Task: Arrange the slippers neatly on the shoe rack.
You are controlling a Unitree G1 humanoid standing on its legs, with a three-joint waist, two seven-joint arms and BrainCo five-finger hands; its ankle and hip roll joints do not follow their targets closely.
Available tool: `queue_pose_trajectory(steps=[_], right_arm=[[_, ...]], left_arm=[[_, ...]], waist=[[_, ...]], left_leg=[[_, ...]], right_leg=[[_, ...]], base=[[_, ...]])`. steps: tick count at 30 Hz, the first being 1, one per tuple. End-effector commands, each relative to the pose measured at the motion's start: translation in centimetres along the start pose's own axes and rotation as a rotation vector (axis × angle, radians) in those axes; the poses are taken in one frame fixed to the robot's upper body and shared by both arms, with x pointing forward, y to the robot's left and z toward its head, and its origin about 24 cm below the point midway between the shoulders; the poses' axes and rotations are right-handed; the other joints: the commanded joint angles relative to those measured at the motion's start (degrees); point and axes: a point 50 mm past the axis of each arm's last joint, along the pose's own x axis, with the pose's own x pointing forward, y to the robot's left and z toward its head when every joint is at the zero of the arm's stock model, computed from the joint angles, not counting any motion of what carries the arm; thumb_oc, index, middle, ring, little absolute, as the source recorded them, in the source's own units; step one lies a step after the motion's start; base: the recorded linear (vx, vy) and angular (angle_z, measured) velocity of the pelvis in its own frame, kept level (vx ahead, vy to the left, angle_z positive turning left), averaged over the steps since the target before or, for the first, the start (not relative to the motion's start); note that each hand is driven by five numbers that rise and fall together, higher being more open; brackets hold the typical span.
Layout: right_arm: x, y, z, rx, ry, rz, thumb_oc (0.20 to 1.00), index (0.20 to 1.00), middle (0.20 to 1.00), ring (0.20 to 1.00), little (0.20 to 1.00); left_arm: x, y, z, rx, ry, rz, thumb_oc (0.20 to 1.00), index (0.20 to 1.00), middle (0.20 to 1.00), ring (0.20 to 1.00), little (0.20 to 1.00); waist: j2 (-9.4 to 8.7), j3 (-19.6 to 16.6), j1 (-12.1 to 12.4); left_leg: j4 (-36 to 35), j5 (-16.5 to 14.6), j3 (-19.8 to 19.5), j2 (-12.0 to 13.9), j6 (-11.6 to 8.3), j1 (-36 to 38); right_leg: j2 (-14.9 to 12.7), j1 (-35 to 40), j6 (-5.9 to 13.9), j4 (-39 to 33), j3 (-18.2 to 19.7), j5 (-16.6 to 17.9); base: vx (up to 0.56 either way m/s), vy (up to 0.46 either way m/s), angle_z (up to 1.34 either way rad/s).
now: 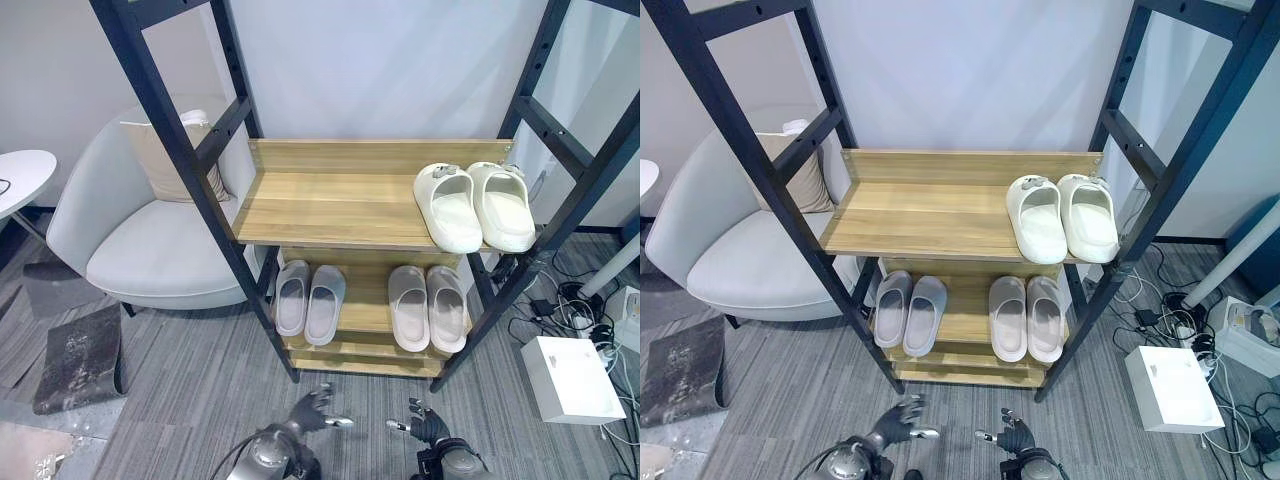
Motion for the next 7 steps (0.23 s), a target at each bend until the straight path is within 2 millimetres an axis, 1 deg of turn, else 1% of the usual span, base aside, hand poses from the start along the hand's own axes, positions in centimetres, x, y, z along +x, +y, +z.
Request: queue_pose_trajectory(steps=[1, 2, 3, 4, 6, 7], right_arm=[[0.6, 0.6, 2.8, 0.057, -0.091, -0.003, 1.0, 1.0, 1.0, 1.0, 1.0], [0.6, 0.6, 2.8, 0.057, -0.092, -0.003, 1.0, 1.0, 1.0, 1.0, 1.0], [0.6, -0.1, 4.0, 0.087, -0.135, -0.028, 1.0, 1.0, 1.0, 1.0, 1.0], [0.6, -0.1, 4.0, 0.087, -0.135, -0.028, 1.0, 1.0, 1.0, 1.0, 1.0], [0.6, -0.5, 5.5, 0.099, -0.197, -0.041, 1.0, 1.0, 1.0, 1.0, 1.0], [0.6, -0.6, 5.7, 0.104, -0.206, -0.043, 1.0, 1.0, 1.0, 1.0, 1.0]], left_arm=[[1.1, 0.3, 3.4, -0.087, -0.093, 0.047, 1.0, 1.0, 1.0, 1.0, 1.0], [1.1, 0.3, 3.4, -0.087, -0.093, 0.047, 1.0, 1.0, 1.0, 1.0, 1.0], [1.0, 1.8, 2.9, -0.108, -0.08, 0.123, 1.0, 1.0, 1.0, 1.0, 1.0], [1.0, 1.8, 2.9, -0.108, -0.08, 0.123, 1.0, 1.0, 1.0, 1.0, 1.0], [0.9, 2.6, 2.5, -0.112, -0.069, 0.156, 1.0, 1.0, 1.0, 1.0, 1.0], [0.8, 2.7, 2.5, -0.111, -0.071, 0.16, 1.0, 1.0, 1.0, 1.0, 1.0]], waist=[[-1.79, 0.9, 1.4], [-1.79, 0.9, 1.4], [-1.85, 0.8, 1.8], [-1.85, 0.8, 1.8], [-1.75, 0.8, 1.9], [-1.68, 0.8, 1.8]], left_leg=[[0.0, -1.7, -0.2, -2.0, -0.36, -0.2], [0.0, -1.7, -0.2, -2.0, -0.35, -0.3], [0.1, -1.7, -0.1, -1.9, -0.34, -0.3], [0.1, -1.7, -0.1, -1.9, -0.34, -0.3], [0.1, -1.7, 0.1, -1.9, -0.31, -0.3], [0.2, -1.8, 0.1, -2.0, -0.27, -0.2]], right_leg=[[1.8, 1.3, 1.25, 0.1, -0.8, -5.4], [1.8, 1.2, 1.26, 0.1, -0.8, -5.4], [1.8, 1.2, 1.21, 0.1, -0.8, -5.4], [1.8, 1.2, 1.21, 0.1, -0.8, -5.4], [1.8, 1.3, 1.21, 0.1, -0.7, -5.5], [1.8, 1.4, 1.21, 0.1, -0.6, -5.5]], base=[[0.0, -0.001, 0.18], [0.0, 0.0, 0.11], [0.0, 0.005, 0.12], [0.0, 0.01, 0.12], [0.0, 0.005, 0.02], [0.0, 0.0, 0.0]])
